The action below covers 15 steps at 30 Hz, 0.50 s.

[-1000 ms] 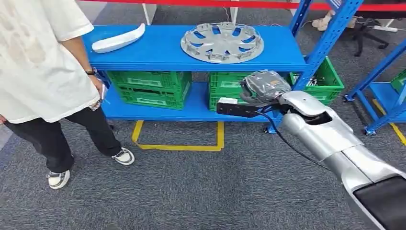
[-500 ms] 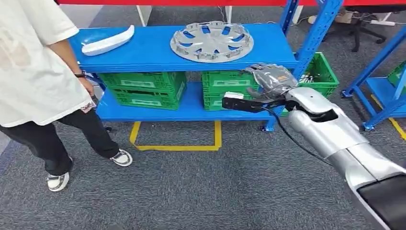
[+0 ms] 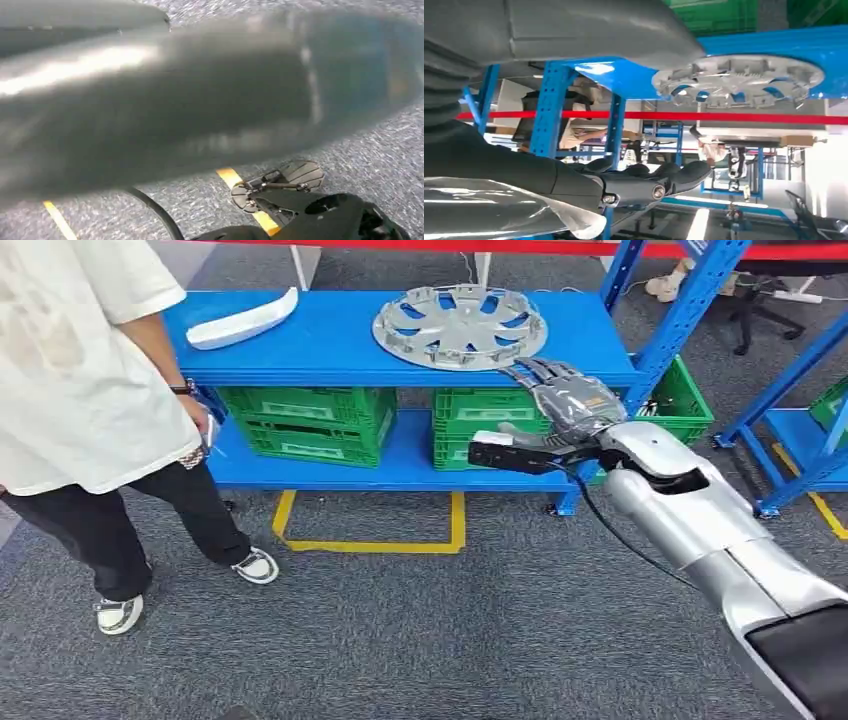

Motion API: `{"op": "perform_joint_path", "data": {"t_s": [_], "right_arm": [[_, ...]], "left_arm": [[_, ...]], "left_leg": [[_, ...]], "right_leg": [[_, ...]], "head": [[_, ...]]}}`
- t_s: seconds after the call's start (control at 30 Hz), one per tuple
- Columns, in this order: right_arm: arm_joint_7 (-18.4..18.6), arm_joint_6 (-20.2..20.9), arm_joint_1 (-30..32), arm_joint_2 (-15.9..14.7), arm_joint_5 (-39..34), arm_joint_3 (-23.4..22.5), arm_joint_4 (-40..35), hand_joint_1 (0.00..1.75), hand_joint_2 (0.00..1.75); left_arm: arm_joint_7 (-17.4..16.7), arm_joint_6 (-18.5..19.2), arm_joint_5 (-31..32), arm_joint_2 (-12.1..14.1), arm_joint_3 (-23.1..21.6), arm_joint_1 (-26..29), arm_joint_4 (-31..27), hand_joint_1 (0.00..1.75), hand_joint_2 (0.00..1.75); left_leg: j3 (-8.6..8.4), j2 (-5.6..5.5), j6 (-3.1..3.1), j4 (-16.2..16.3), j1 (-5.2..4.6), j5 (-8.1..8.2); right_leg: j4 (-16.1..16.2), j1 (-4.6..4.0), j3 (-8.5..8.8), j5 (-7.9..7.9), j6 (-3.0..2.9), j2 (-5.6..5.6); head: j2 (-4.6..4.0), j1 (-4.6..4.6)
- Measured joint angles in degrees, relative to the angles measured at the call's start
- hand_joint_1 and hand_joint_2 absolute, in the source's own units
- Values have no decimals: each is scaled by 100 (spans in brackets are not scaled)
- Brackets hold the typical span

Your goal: Take the parts from the cabinet and place them on the table.

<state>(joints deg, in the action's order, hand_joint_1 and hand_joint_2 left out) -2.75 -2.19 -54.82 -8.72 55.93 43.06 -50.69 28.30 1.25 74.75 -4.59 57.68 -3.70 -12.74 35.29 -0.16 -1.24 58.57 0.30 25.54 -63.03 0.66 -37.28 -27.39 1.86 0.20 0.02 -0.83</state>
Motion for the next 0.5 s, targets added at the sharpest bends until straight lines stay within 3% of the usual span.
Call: {"op": "perform_joint_path", "data": {"t_s": [0.07,0.17,0.23,0.27,0.33,0.37,0.4,0.43,0.5], "right_arm": [[-15,-9,-37,0,-2,-17,9,0,0],[-42,-15,-2,-4,-2,-20,44,0,0],[-42,-22,-18,-9,0,-35,55,0,0],[-44,-22,-29,-7,2,-33,55,0,0],[-48,-24,-9,-7,7,-22,57,0,0],[-48,-22,5,-7,7,-22,66,0,0],[-48,-24,17,-7,7,-20,77,0,0],[-48,-24,20,-7,7,-20,81,0,0],[-48,-24,8,-7,7,-24,81,0,0]], "left_arm": [[0,0,0,2,-2,-12,0,0,0],[0,0,13,2,-2,-10,2,0,0],[0,0,15,13,-2,-8,2,0,0],[0,0,17,2,-4,-13,4,0,0],[0,0,35,2,-7,-26,4,0,0],[0,0,37,0,-9,-22,4,0,0],[0,0,39,0,-9,-17,4,0,0],[0,0,44,0,-9,-16,4,0,0],[0,0,50,4,-9,-22,4,0,0]], "left_leg": [[43,-1,48,59,-43,20],[61,0,123,34,-28,-25],[108,4,195,154,-22,116],[217,3,225,446,-12,297],[612,3,263,1341,12,680],[773,3,271,1675,12,769],[825,3,273,1760,12,725],[747,3,262,1566,12,543],[367,3,220,712,12,47]], "right_leg": [[444,-18,269,-23,-21,-10],[402,-37,218,-7,-82,2],[444,10,253,31,-161,-6],[444,11,258,27,-187,-7],[444,1,268,18,-212,-7],[443,-1,268,15,-215,-6],[442,-1,275,12,-218,-4],[442,0,282,10,-216,-2],[442,0,308,-2,-210,3]], "head": [[0,0],[0,9],[0,24],[0,48],[0,48],[0,48],[0,50],[0,52],[0,50]]}}
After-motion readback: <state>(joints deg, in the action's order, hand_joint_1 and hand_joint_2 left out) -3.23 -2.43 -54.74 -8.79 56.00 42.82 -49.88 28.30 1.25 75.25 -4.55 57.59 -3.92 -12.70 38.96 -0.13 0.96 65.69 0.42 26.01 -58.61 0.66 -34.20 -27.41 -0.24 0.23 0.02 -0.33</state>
